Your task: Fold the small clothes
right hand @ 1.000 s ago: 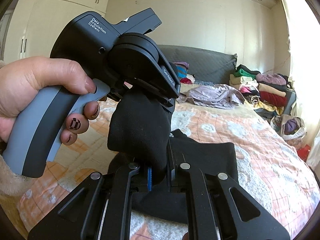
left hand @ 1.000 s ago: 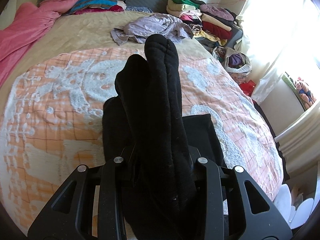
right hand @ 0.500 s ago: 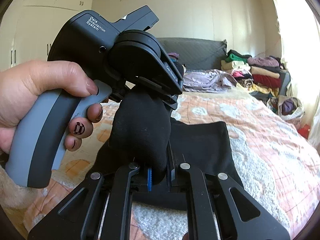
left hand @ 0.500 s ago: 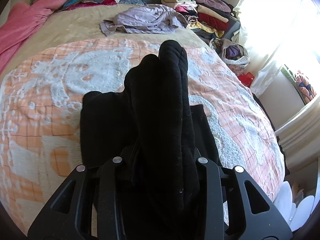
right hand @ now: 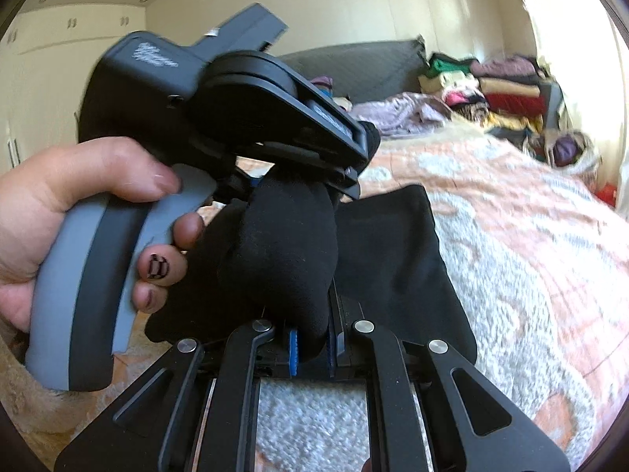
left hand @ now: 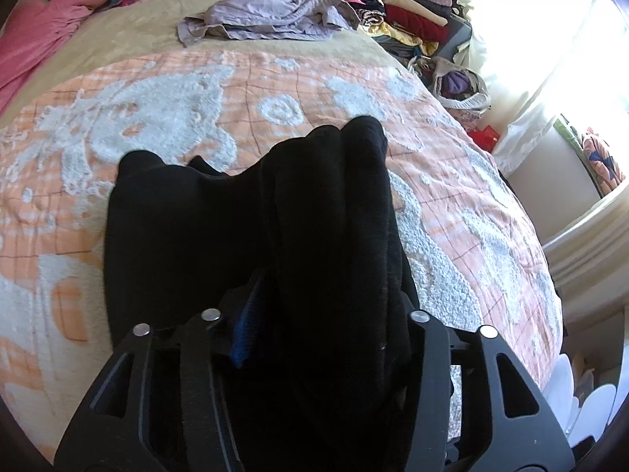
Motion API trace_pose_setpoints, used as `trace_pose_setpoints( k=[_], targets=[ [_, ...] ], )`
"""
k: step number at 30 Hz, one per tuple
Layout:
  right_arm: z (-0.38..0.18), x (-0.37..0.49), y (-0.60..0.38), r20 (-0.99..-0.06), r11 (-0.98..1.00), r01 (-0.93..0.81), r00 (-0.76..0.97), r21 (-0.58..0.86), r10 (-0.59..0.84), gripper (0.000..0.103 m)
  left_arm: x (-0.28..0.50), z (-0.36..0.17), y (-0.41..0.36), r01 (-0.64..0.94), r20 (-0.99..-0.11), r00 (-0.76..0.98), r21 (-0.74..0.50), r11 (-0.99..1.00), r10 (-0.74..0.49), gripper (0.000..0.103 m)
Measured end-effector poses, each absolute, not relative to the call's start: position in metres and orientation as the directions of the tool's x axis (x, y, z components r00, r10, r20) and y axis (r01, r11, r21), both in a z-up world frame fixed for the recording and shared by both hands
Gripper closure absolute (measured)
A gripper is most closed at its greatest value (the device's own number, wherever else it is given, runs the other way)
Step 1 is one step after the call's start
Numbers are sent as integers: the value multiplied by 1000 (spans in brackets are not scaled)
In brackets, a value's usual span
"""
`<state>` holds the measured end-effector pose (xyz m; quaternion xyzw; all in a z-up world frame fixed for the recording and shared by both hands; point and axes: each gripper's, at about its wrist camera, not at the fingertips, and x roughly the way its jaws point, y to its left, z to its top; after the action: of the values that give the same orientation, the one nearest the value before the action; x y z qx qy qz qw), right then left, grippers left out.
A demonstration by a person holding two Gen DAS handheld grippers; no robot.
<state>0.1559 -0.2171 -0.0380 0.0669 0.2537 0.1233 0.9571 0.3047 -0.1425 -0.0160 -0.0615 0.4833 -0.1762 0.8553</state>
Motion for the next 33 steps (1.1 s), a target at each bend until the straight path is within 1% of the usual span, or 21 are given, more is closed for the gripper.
trace_pose_setpoints(
  k=[2, 3, 4, 6, 7, 8, 11, 13, 14, 16, 18, 19, 20, 21, 22, 23, 25, 26, 27, 33],
  targets=[
    [-40, 158, -220, -477, 956, -197, 833, 217, 280, 93, 304, -18, -145, 249, -802, 471, -280, 927, -369, 52],
    [-41, 159, -221, -481, 956, -192, 831, 222, 279, 93, 303, -17, -144, 254, -795, 470, -296, 921, -385, 41],
    [-42, 162, -222, -492, 956, -184, 825, 230, 277, 92, 302, -17, -144, 259, -783, 468, -322, 911, -410, 35],
    [-46, 166, -227, -508, 950, -170, 813, 260, 285, 92, 302, -16, -145, 263, -780, 463, -333, 906, -421, 33],
    [-47, 170, -230, -513, 946, -165, 807, 277, 292, 92, 303, -16, -146, 261, -783, 464, -326, 909, -414, 28],
    [-49, 172, -234, -514, 938, -163, 801, 306, 307, 92, 302, -15, -146, 256, -787, 466, -317, 913, -404, 27],
    [-55, 174, -245, -512, 911, -153, 786, 383, 347, 91, 298, -11, -141, 267, -767, 484, -329, 906, -421, 26],
    [-60, 177, -252, -512, 890, -144, 774, 432, 373, 89, 293, -3, -134, 279, -743, 507, -338, 899, -437, 23],
    [-62, 178, -257, -510, 875, -138, 766, 463, 391, 85, 290, 3, -128, 284, -730, 522, -338, 897, -441, 22],
    [-64, 181, -265, -509, 849, -134, 749, 510, 424, 82, 284, 11, -117, 284, -716, 555, -314, 906, -422, 20],
    [-63, 183, -270, -506, 826, -143, 730, 546, 460, 72, 278, 15, -105, 275, -710, 586, -280, 920, -391, 19],
    [-60, 185, -271, -506, 818, -155, 718, 554, 478, 70, 275, 16, -97, 263, -708, 602, -261, 929, -370, 19],
    [-56, 186, -274, -506, 818, -159, 716, 553, 481, 61, 274, 16, -91, 256, -707, 609, -252, 933, -358, 19],
    [-53, 187, -276, -504, 815, -164, 713, 556, 487, 47, 270, 14, -82, 242, -708, 623, -231, 942, -333, 19],
    [-49, 190, -279, -496, 804, -179, 705, 567, 507, 44, 269, 12, -76, 231, -711, 627, -220, 948, -318, 19],
    [-44, 195, -282, -480, 786, -198, 696, 586, 534, 43, 267, 9, -70, 221, -715, 631, -207, 953, -302, 19],
    [-38, 210, -286, -483, 768, -205, 673, 607, 561, 37, 261, -1, -58, 201, -724, 631, -193, 960, -278, 19],
    [-35, 219, -288, -493, 762, -208, 653, 614, 575, 32, 259, -5, -54, 199, -727, 628, -196, 960, -278, 19],
    [-35, 225, -288, -502, 755, -213, 632, 621, 591, 30, 256, -12, -50, 195, -734, 619, -201, 960, -280, 19],
    [-35, 289, -296, -565, 741, -173, 543, 649, 621, 30, 245, -31, -47, 221, -748, 598, -191, 956, -288, 19]
  ],
)
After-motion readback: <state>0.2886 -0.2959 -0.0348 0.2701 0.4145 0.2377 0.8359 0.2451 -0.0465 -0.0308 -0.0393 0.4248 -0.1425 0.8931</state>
